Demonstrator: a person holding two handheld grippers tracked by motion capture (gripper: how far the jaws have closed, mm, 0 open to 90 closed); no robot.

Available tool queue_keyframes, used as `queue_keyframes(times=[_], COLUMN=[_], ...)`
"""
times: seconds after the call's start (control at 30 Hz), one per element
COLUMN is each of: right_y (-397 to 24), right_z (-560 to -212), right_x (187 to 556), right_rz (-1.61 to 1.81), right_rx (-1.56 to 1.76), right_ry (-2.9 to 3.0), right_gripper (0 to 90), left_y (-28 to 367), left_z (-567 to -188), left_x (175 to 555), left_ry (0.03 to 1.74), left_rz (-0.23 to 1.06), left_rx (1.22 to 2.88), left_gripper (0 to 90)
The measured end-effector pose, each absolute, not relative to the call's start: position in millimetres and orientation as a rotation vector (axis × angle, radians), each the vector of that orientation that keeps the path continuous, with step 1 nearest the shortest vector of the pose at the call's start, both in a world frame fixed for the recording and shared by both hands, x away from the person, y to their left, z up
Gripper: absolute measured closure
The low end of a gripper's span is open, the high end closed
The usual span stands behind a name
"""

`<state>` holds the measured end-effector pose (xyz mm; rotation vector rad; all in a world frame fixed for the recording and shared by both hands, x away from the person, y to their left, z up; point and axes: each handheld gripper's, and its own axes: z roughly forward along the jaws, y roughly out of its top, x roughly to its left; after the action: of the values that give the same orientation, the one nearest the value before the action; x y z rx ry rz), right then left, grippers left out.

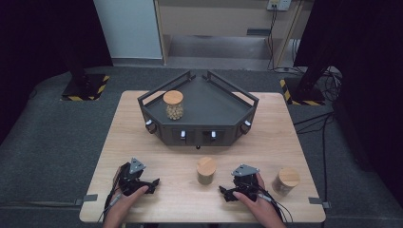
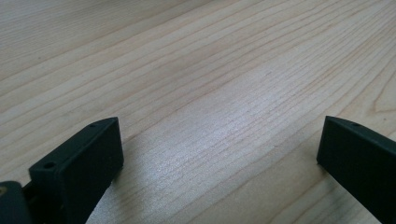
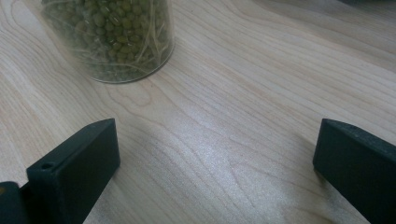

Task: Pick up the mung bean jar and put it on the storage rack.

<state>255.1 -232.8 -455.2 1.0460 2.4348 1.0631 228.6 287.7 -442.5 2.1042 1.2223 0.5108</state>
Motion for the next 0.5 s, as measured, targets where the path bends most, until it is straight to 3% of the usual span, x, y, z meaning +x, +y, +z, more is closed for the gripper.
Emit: queue_keyframes(times=[0.5], right_y=[-246.3], right_z=[-448.6], right_x=[258.6], right_rz=[1.134], right_rx=[0.985], right_ry=[2.472], right_gripper=[2.8], left_y=[289.0], left_z=[-442.6], left_x=[230.1], left_ry=[1.212], left_rz=[0.507], left_rx=[2.109], left_gripper=[0.0])
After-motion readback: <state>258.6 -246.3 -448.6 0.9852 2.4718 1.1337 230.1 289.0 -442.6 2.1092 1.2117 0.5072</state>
